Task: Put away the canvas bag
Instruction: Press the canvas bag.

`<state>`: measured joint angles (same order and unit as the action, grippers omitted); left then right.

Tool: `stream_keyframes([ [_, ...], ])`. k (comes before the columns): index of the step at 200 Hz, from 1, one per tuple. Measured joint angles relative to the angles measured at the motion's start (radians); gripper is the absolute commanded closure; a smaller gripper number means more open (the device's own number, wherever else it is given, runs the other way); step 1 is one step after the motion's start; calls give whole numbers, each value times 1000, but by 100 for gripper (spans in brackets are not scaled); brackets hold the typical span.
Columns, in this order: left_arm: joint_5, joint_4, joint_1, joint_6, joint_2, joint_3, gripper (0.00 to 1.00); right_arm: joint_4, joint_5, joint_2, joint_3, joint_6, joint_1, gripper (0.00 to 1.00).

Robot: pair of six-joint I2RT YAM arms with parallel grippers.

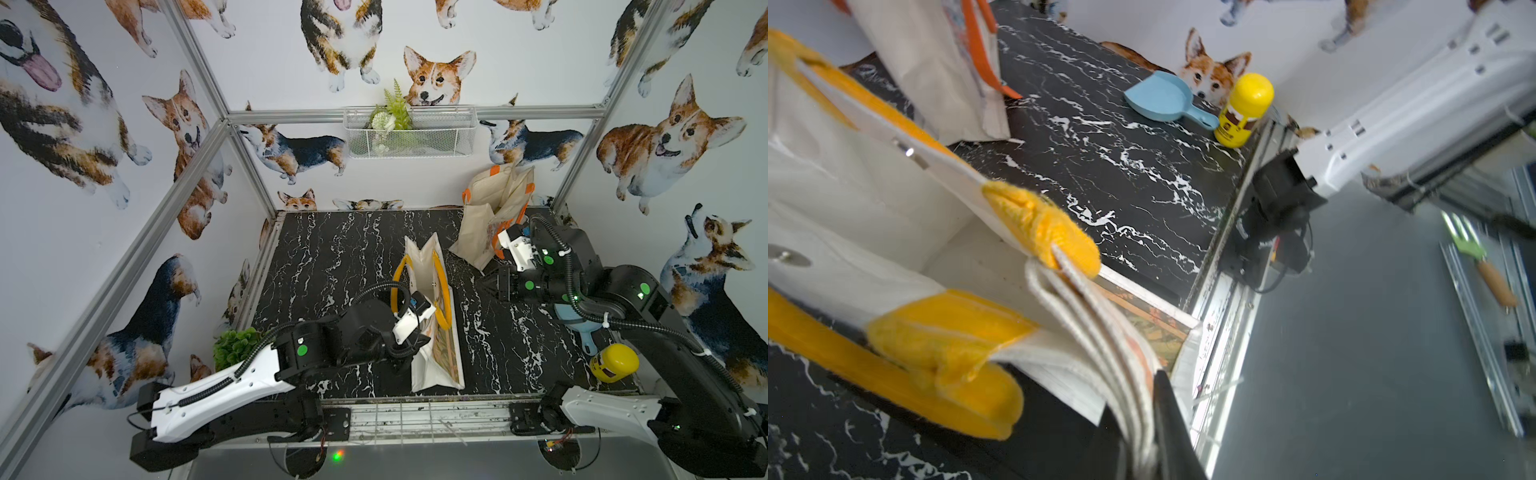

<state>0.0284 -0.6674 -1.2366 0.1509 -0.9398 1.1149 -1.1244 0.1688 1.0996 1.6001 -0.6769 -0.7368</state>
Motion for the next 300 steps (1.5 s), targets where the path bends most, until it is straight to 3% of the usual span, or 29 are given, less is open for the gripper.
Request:
stream_keyframes([
  [58,92,-219,40,-442,-108,227,100,-72,-8,18,69,101,72,69],
  [112,309,-354,257,-767,-158,266,100,-85,30,72,92,143,108,68],
  [153,465,-370,394,-930,-194,254,100,-95,64,101,103,178,138,66],
  [191,552,-392,498,-1060,-219,227,100,-114,80,114,105,216,163,57],
  [226,603,-434,616,-1177,-278,215,100,-115,119,117,63,235,183,55],
  [262,633,-472,667,-1274,-365,247,100,-116,151,131,45,252,196,54],
  [300,647,-496,673,-1299,-437,291,100,-122,193,164,55,270,200,52],
])
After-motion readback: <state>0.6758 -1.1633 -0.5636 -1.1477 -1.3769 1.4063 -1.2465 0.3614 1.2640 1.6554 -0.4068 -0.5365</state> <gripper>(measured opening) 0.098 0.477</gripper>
